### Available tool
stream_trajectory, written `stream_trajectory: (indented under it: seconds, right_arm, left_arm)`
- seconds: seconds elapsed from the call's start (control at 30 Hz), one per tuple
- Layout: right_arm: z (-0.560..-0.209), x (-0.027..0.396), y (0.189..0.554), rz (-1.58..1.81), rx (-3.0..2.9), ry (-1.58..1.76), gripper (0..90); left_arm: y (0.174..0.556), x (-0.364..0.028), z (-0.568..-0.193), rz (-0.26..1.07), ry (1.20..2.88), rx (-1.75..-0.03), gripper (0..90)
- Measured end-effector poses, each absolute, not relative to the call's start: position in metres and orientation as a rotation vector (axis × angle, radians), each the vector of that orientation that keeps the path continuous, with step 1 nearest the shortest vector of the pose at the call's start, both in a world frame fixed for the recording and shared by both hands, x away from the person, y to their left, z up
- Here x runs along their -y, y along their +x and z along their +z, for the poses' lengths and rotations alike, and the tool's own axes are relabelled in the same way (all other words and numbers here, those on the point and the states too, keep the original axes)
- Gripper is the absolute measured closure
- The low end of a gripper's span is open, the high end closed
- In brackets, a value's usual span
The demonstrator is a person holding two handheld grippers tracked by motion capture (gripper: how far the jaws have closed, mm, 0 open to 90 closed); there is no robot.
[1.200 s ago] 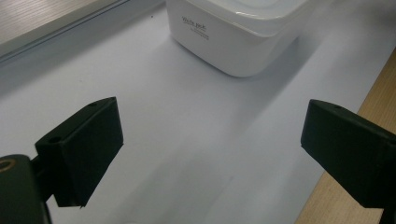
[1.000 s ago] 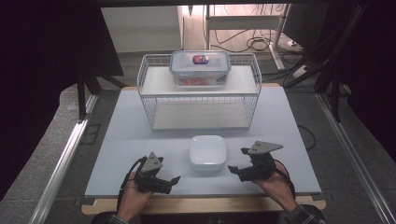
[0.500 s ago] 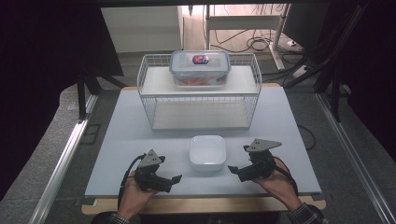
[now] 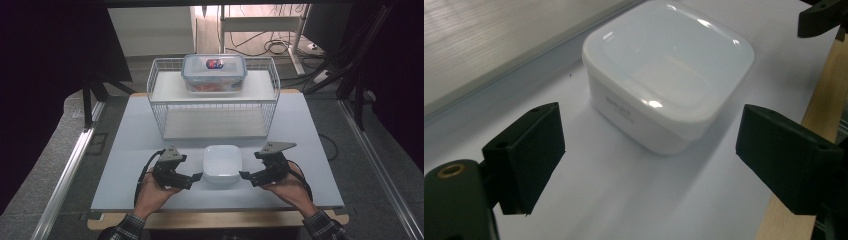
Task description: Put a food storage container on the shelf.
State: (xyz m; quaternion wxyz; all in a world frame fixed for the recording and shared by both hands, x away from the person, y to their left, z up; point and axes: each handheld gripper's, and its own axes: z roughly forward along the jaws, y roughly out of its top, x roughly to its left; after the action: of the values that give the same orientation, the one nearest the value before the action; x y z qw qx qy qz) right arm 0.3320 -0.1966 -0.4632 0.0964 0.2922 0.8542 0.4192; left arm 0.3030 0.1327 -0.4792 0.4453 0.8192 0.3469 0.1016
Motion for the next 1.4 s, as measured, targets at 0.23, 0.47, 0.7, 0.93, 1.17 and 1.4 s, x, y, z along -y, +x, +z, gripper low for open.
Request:
stream_trajectory:
  seconds: [0.23, 0.47, 0.7, 0.93, 1.17, 1.4]
  right_arm:
    - [-0.468, 0.187, 0.354, 1.213, -2.564, 0.892, 16.7]
    - [-0.476, 0.174, 0.368, 1.195, -2.594, 0.910, 17.4]
    - [-0.487, 0.174, 0.374, 1.248, -2.668, 1.008, 15.6]
    - [-0.485, 0.173, 0.357, 1.240, -2.697, 1.034, 27.0]
    - [-0.476, 0.185, 0.352, 1.256, -2.647, 1.144, 53.9]
    - [-0.474, 0.192, 0.353, 1.329, -2.601, 1.226, 65.9]
  left_arm:
    - [0.327, -0.111, -0.480, 0.268, 2.085, -0.855, 12.5]
    - [0.347, -0.098, -0.496, 0.173, 2.096, -0.886, 8.5]
    - [0.354, -0.100, -0.509, -0.037, 2.051, -0.891, 4.3]
    - [0.338, -0.097, -0.504, -0.019, 2.095, -0.887, 9.0]
    - [0.330, -0.116, -0.496, -0.004, 2.001, -0.938, 49.5]
    - [0.327, -0.122, -0.496, -0.003, 1.933, -0.966, 62.7]
